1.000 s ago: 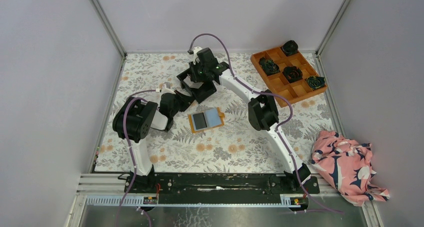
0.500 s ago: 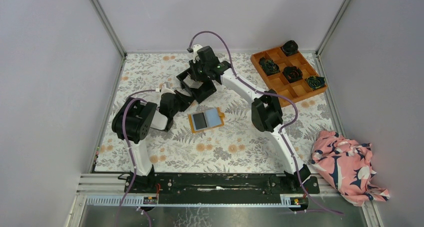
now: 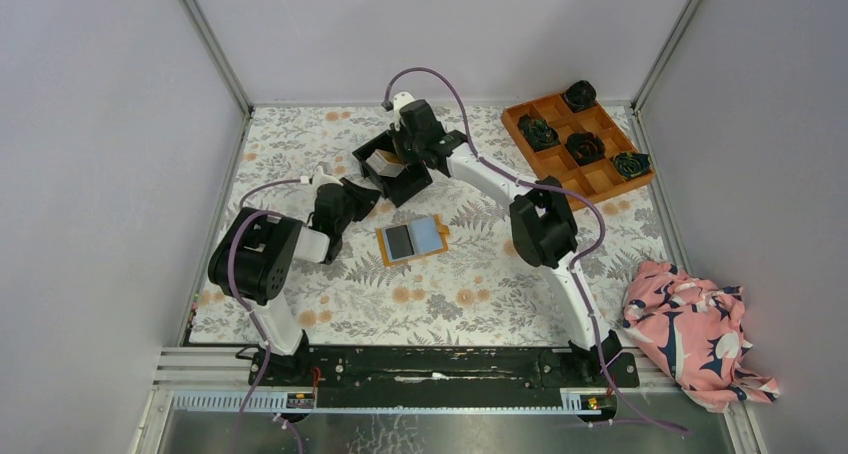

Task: Put the credit cards into the card holder
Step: Pick up the credit card from the storage box.

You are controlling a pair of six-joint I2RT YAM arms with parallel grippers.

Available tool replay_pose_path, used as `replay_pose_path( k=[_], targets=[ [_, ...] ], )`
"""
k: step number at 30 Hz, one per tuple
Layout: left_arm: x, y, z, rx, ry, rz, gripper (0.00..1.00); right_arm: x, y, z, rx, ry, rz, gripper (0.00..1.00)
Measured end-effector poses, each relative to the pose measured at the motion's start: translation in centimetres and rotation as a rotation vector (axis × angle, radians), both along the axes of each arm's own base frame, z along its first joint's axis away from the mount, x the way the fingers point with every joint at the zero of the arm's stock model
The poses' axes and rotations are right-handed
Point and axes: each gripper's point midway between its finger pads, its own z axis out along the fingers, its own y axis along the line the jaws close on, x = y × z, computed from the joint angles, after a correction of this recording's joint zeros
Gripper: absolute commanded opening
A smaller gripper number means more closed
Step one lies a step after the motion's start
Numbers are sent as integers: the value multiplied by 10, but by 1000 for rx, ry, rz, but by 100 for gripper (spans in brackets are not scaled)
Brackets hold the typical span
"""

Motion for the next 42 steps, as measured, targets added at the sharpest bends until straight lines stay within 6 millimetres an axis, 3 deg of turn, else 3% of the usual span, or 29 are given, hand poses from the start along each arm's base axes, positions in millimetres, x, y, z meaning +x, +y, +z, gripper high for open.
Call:
replay_pose_path(
  k=[6,12,20,25,31,42],
  targets=[
    [-3,14,-3,38,42,70,21,-5,-14,-3,-33,-25,-16,0],
    [4,28,-7,86,93,145,21,-13,-19,14,-18,-50,-12,0],
    [46,31,9,128,86,201,21,-19,-22,37,0,-81,-5,0],
    [58,34,-3,155,124,211,21,-21,-23,34,-10,-75,-2,0],
    [56,36,-18,169,167,212,21,-22,-24,28,-20,-60,1,0],
    [60,39,-32,186,190,207,21,-32,-31,-15,-84,31,1,0]
  ],
)
